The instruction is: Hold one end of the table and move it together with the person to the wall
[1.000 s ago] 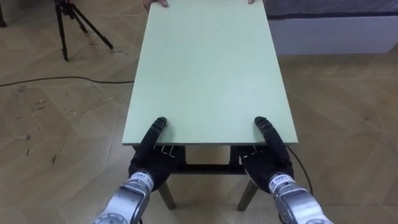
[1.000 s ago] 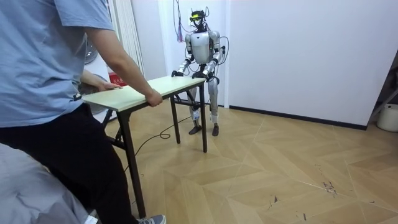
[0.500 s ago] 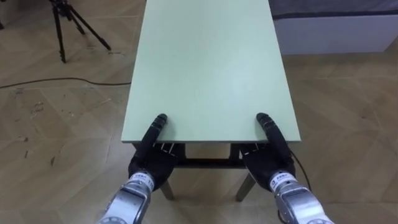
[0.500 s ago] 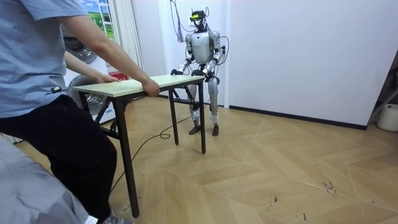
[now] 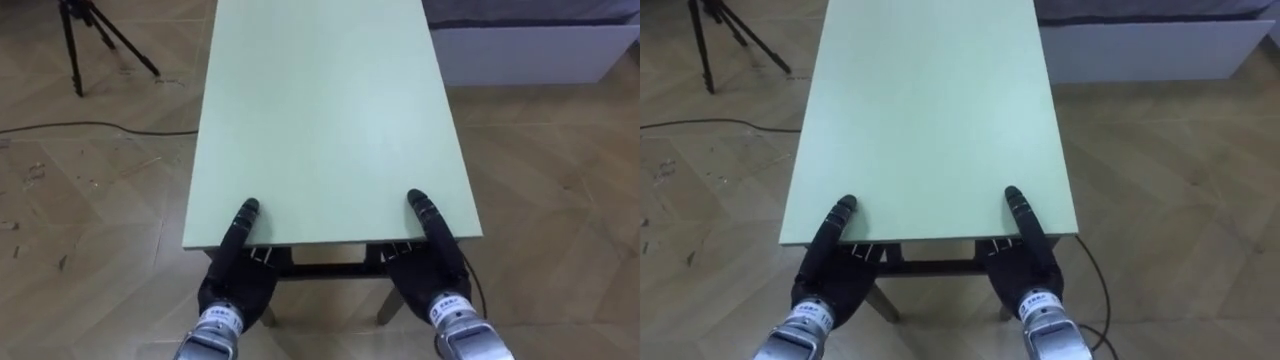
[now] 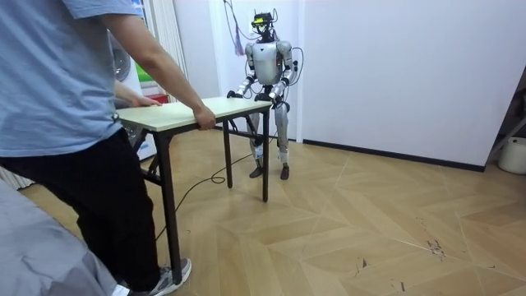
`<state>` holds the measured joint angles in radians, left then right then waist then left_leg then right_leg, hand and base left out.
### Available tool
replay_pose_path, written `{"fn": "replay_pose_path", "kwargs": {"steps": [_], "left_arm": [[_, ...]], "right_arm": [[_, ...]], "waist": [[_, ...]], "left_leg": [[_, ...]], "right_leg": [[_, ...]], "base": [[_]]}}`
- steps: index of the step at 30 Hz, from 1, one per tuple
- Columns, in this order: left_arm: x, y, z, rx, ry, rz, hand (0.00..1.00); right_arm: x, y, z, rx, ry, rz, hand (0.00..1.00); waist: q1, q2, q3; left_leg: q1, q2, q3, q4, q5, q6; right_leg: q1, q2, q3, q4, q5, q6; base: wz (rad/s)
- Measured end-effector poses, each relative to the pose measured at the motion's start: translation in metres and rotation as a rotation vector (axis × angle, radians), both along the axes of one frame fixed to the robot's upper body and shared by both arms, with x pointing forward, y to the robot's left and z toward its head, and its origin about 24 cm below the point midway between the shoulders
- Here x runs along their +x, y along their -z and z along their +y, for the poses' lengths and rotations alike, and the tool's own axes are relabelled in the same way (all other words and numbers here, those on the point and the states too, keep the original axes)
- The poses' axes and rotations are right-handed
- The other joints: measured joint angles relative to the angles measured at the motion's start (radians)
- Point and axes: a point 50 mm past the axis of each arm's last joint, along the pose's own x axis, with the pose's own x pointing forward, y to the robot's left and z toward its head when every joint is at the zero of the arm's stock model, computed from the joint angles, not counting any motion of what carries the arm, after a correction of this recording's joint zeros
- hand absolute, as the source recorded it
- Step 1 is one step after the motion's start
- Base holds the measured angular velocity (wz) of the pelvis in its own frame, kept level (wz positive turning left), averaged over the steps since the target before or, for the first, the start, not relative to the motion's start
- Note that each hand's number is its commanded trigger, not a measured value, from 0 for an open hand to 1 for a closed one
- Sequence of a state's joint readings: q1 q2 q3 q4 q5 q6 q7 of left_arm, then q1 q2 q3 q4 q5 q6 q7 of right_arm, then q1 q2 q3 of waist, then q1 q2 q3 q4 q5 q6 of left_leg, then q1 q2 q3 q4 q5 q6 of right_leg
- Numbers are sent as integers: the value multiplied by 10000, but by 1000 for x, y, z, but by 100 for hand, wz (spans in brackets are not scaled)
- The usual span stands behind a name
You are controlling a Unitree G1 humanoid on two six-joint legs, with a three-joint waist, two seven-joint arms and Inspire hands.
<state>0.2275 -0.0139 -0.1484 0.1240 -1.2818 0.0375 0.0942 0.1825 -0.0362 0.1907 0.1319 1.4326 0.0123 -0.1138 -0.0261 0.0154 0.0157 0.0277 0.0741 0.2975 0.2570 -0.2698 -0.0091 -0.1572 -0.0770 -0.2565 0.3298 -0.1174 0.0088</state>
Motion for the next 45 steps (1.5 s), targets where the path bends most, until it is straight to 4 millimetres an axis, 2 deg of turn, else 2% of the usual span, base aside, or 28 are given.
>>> {"fn": "replay_pose_path", "kwargs": {"steps": [10, 11, 12, 13, 14, 15, 16, 18, 19, 20, 22, 24, 27, 28, 30, 31, 33, 34, 35, 36, 37, 38, 40, 41, 42, 43, 44, 45], "left_arm": [[-8, 2, -6, -88, 90, -398, 100], [-7, 1, -7, -71, 174, -419, 100], [-6, 1, -10, -39, 290, -472, 100], [-2, -3, -18, 30, 655, -662, 100], [-2, -4, -21, 182, 850, -757, 100], [-3, -3, -20, 242, 831, -792, 100], [-4, -2, -17, 268, 823, -799, 100], [-7, -1, -14, 215, 685, -726, 100], [-7, 0, -10, 187, 595, -725, 100], [-8, 0, -11, 120, 564, -672, 100], [-9, 0, -13, 37, 551, -665, 100], [-9, 0, -12, 142, 527, -697, 100], [-10, 1, -10, 231, 388, -692, 100], [-11, 1, -10, 253, 402, -695, 100], [-11, 1, -9, 275, 392, -720, 100], [-12, 1, -10, 273, 444, -712, 100], [-13, 2, -11, 248, 466, -706, 100], [-12, 1, -10, 254, 435, -791, 100], [-13, 1, -8, 243, 259, -897, 100], [-16, 2, -7, 224, 125, -877, 100], [-18, 3, -3, 180, -60, -965, 100], [-18, 3, -4, 134, 42, -1026, 100], [-18, 2, -9, 23, 230, -1115, 100], [-16, 0, -12, -85, 289, -1166, 100], [-14, 0, -12, -106, 335, -1190, 100], [-11, -2, -13, -177, 354, -1290, 100], [-5, -6, -14, -220, 397, -1426, 100], [-2, -8, -15, -244, 469, -1507, 100]], "right_arm": [[-9, 3, -2, -226, 255, -540, 100], [-11, 3, -2, -214, 329, -548, 100], [-13, 4, -3, -180, 425, -603, 100], [-17, 5, -8, -158, 762, -841, 100], [-21, 7, -10, -23, 1007, -868, 100], [-21, 7, -11, -38, 995, -863, 100], [-22, 8, -8, -2, 856, -818, 100], [-23, 9, -5, 20, 739, -775, 100], [-22, 8, -4, -25, 649, -796, 100], [-20, 7, -4, -155, 503, -848, 100], [-20, 6, -5, -263, 625, -892, 100], [-20, 6, -5, -240, 686, -887, 100], [-21, 7, -2, -174, 618, -844, 100], [-21, 7, -2, -112, 631, -821, 100], [-21, 7, -1, -43, 642, -787, 100], [-22, 8, -2, -55, 639, -769, 100], [-22, 8, -2, -97, 631, -778, 100], [-21, 7, -1, -116, 576, -847, 100], [-18, 6, 2, -135, 428, -975, 100], [-17, 6, 4, -146, 305, -964, 100], [-16, 6, 6, -141, 210, -980, 100], [-16, 6, 4, -152, 277, -980, 100], [-15, 4, -1, -259, 397, -1089, 100], [-13, 2, -4, -369, 425, -1188, 100], [-13, 2, -5, -384, 456, -1228, 100], [-10, -1, -6, -404, 476, -1368, 100], [-6, -4, -6, -402, 503, -1527, 100], [-3, -6, -7, -422, 553, -1631, 100]], "waist": [[-71, -16, 11], [-118, -165, 100], [-141, -272, 117], [-255, -275, 118], [-269, -493, 42], [-253, -486, 44], [-144, -459, 63], [84, -325, 89], [186, -271, 108], [178, -149, 116], [-7, -21, 108], [26, -84, 128], [32, -185, 170], [63, -196, 176], [188, -221, 184], [348, -230, 179], [374, -245, 169], [451, -324, 126], [741, -352, 137], [880, -331, 124], [853, -291, 112], [632, -298, 117], [429, -240, 126], [285, -130, 134], [188, -65, 127], [-80, 70, 133], [-252, 238, 168], [-340, 347, 190]], "left_leg": [[13, -5, 31, 117, 0, 0], [-380, -32, 69, 966, -40, -13], [-760, -6, 26, 1336, -106, 84], [-1458, -78, -28, 477, 86, 115], [-1724, -180, 419, 305, 608, 559], [-1723, -175, 574, 364, 593, 584], [-1666, -176, 531, 496, 582, 599], [-1469, -188, -156, 495, 581, 597], [-1441, -258, -469, 480, 560, 552], [-1453, -282, -498, 491, 480, 440], [-1521, -233, -397, 512, 470, 426], [-1570, -111, -269, 628, 432, 365], [-1747, 90, -274, 1227, 275, 182], [-1851, 230, -255, 1548, 205, 96], [-2147, 469, -285, 2160, 167, 32], [-2295, 536, -375, 2428, 170, -20], [-2378, 502, -908, 2357, 277, -476], [-2490, 511, -1354, 2296, 356, -806], [-2657, 831, -1483, 3224, 211, -830], [-2649, 1141, -1475, 4018, 139, -880], [-2582, 1728, -1726, 5374, 109, -842], [-2416, 2131, -2140, 5883, 157, -918], [-1861, 2564, -2374, 5762, 250, -1022], [-1415, 2802, -2398, 5371, 322, -1113], [-1191, 2843, -2374, 5107, 337, -1174], [-837, 2845, -2347, 4460, 324, -1198], [-569, 2790, -2110, 3525, 316, -1197], [-489, 2765, -1858, 3019, 273, -1214]], "right_leg": [[169, -62, 100, -3, 1, -1], [336, -292, 485, -76, 5, 4], [361, -403, 944, -130, -21, 45], [262, -486, 1399, -163, -25, 164], [54, -660, 1570, -6, -254, 548], [21, -642, 1418, 2, -241, 581], [16, -634, 1208, -55, -211, 590], [105, -233, 1168, -521, -231, 544], [272, 88, 1064, -1011, 53, 315], [359, 24, 716, -1118, 48, 233], [333, 49, 590, -993, 7, 208], [201, 108, 615, -752, -84, 152], [129, 189, 591, -433, -322, -8], [87, 270, 599, -320, -373, -74], [-8, 410, 609, -179, -426, -192], [-56, 491, 586, -151, -491, -335], [-264, 589, 590, -115, -526, -498], [-500, 502, 555, -163, -509, -685], [-723, 557, 329, 11, -459, -892], [-709, 667, 256, 86, -467, -1003], [-725, 840, 15, 240, -520, -1143], [-757, 847, -313, 392, -547, -1204], [-941, 816, -584, 508, -546, -1209], [-1083, 788, -717, 579, -515, -1207], [-1180, 756, -815, 668, -502, -1195], [-1434, 639, -1016, 894, -471, -1144], [-1772, 508, -1066, 1135, -377, -1041], [-1977, 430, -1077, 1241, -307, -984]], "base": [[3], [39], [77], [71], [50], [-16], [-55], [-60], [-38], [-19], [22], [10], [-7], [-9], [-13], [-16], [-11], [-44], [-71], [-83], [-15], [28], [48], [32], [39], [44], [43], [46]]}}
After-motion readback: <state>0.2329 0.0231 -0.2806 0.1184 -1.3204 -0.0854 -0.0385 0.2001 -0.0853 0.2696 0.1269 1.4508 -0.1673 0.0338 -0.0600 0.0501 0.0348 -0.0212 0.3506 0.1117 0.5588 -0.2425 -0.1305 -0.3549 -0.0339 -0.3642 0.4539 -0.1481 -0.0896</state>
